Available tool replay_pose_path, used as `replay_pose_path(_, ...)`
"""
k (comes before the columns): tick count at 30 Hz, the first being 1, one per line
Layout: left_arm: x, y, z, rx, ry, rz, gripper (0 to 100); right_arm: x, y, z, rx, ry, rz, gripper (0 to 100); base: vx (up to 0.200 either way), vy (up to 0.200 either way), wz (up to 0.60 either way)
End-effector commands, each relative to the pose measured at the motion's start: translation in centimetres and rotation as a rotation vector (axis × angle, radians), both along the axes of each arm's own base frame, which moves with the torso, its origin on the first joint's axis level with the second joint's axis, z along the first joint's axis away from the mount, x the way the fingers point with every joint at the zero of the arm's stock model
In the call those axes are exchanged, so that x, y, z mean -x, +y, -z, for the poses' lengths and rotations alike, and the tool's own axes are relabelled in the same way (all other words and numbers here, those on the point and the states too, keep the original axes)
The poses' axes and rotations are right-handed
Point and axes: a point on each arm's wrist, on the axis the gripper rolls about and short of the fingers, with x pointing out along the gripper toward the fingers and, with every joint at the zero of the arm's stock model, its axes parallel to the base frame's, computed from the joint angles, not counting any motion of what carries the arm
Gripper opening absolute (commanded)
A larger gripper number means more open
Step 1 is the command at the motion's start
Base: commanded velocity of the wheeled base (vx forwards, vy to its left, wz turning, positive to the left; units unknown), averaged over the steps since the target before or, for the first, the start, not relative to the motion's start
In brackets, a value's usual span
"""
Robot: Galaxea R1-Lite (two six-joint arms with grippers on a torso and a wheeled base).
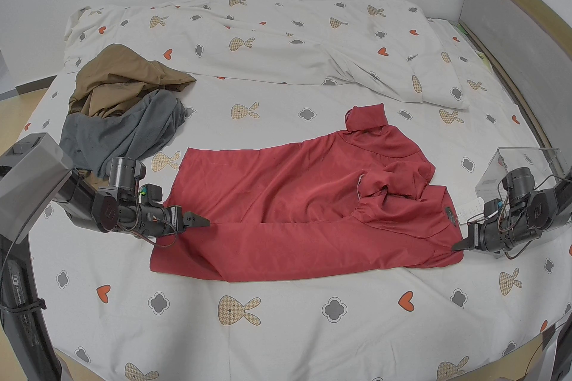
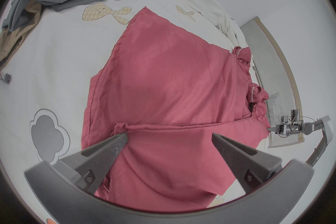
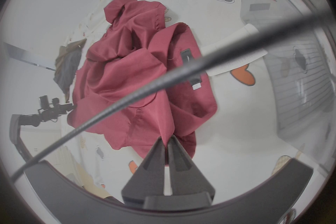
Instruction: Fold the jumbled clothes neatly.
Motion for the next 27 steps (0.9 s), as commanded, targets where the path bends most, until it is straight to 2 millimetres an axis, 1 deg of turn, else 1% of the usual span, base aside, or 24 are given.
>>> replay_pose_path(1,-0.1,0.2,-0.2,-0.001,-0.010,-0.006,100,-0.5,0.9,-1.0,0.078,0.003,0.003,0,0.000,0.000,0.00)
replay_pose_path(2,-0.1,0.2,-0.3,-0.001,-0.011,-0.006,100,-0.5,1.8,-1.0,0.132,0.009,0.006,0,0.000,0.000,0.00)
replay_pose_path(5,-0.1,0.3,-0.5,0.000,-0.015,-0.009,100,-0.4,2.7,-1.3,0.145,0.003,-0.016,0,0.000,0.000,0.00)
replay_pose_path(11,-0.1,0.3,-1.0,-0.011,-0.023,-0.019,100,-0.4,3.0,-1.3,0.167,-0.002,-0.017,0,0.000,0.000,0.00)
replay_pose_path(16,0.0,0.2,-1.0,-0.016,-0.026,-0.021,100,-0.2,3.1,-1.9,0.169,-0.024,-0.020,0,0.000,0.000,0.00)
replay_pose_path(17,0.0,0.3,-1.0,-0.016,-0.024,-0.023,100,-0.3,3.4,-2.1,0.168,-0.033,-0.027,100,0.000,0.000,0.00)
replay_pose_path(21,0.2,0.2,-1.5,-0.015,-0.033,-0.020,100,0.0,3.4,-2.6,0.174,-0.049,-0.025,100,0.000,0.000,0.00)
replay_pose_path(25,0.8,0.1,-2.5,-0.009,-0.053,-0.013,100,0.5,3.0,-4.3,0.194,-0.103,0.005,100,0.000,0.000,0.00)
replay_pose_path(27,1.2,-0.2,-3.4,-0.007,-0.069,-0.005,100,0.7,2.9,-5.2,0.203,-0.131,0.020,100,0.000,0.000,0.00)
